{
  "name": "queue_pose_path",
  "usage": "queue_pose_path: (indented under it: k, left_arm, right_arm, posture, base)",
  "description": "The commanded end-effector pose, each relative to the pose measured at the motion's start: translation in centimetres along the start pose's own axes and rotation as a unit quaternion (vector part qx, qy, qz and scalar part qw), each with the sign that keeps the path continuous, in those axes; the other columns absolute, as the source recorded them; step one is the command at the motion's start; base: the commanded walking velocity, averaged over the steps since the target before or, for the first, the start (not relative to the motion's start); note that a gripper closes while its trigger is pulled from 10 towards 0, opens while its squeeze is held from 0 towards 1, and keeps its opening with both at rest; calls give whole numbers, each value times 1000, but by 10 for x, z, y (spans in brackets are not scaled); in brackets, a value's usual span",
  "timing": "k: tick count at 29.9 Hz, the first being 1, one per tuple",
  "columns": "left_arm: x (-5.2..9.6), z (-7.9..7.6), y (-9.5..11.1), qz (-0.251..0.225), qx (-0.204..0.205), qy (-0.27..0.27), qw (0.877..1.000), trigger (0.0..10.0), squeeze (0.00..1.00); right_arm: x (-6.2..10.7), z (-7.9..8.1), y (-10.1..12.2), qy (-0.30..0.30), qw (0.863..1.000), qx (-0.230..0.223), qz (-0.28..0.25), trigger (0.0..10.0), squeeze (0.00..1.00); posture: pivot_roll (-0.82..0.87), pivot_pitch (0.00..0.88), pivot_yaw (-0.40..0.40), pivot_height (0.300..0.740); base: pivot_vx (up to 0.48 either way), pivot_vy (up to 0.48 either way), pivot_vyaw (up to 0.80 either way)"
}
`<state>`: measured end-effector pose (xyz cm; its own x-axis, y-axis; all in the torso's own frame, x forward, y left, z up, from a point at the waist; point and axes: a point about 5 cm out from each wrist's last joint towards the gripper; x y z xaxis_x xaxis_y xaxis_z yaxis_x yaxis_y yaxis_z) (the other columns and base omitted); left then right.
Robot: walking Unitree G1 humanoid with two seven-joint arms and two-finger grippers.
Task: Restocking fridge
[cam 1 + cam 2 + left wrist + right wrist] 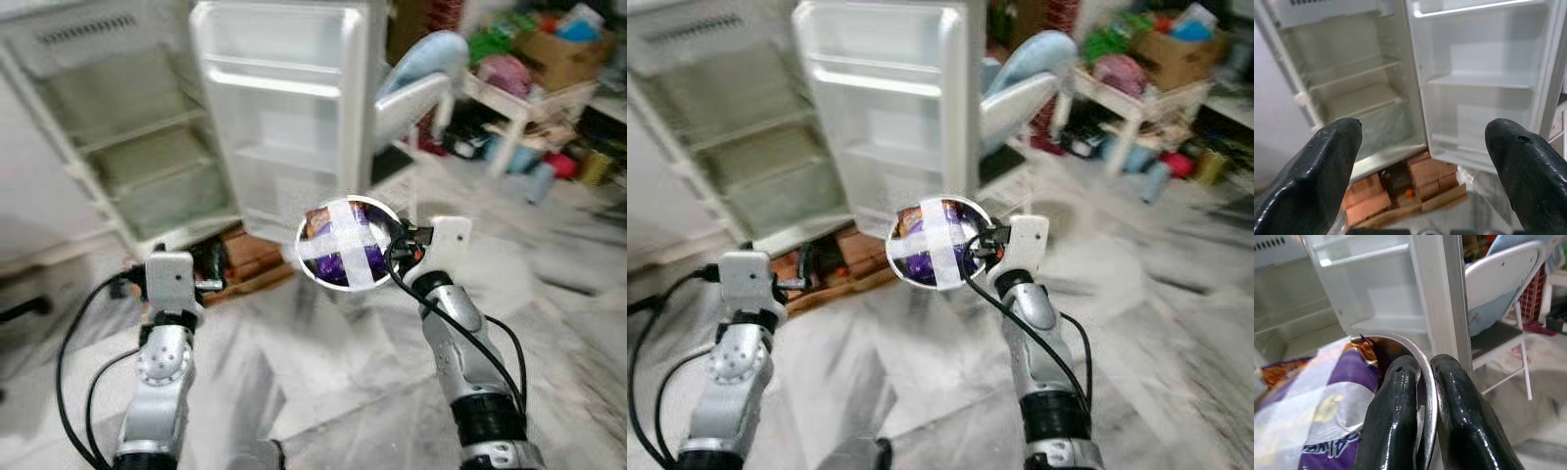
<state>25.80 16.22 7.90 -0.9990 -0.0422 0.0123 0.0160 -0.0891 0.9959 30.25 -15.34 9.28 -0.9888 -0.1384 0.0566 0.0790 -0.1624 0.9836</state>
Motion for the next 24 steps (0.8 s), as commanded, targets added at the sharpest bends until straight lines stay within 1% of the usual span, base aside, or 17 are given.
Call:
queue_pose_path:
  k: [1, 7, 9, 24]
  left_arm:
    - [2, 5, 0, -1, -11, -5, 1000, 10000, 0]
    - [2, 4, 0, 2, -5, -7, 1000, 10000, 0]
    - [1, 2, 0, -1, 3, -18, 1000, 10000, 0]
    - [3, 1, 1, -4, 3, -20, 1000, 10000, 0]
  right_arm:
    - [-3, 5, 10, 7, 1000, -6, -25, 10000, 0]
    - [-1, 3, 7, 0, 1000, -9, -20, 10000, 0]
    - [-1, 4, 7, 1, 1000, -8, -20, 10000, 0]
    - [0, 4, 5, 2, 1000, -9, -15, 10000, 0]
  posture:
    - [90, 25, 19, 740]
    - [84, 30, 22, 740]
    - [83, 30, 22, 740]
    - [86, 40, 22, 740]
  base:
    - [0, 472, 0]
    - [0, 476, 0]
    - [0, 474, 0]
    - [0, 465, 0]
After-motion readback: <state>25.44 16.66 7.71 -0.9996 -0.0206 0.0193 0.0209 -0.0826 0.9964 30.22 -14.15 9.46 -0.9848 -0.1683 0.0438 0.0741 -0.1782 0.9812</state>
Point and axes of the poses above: a point about 5 cm out from each wrist's last joint towards the gripper, its own x axis pointing back from the gripper into the wrist, its own y axis along the axis of the wrist's last joint, z = x × y
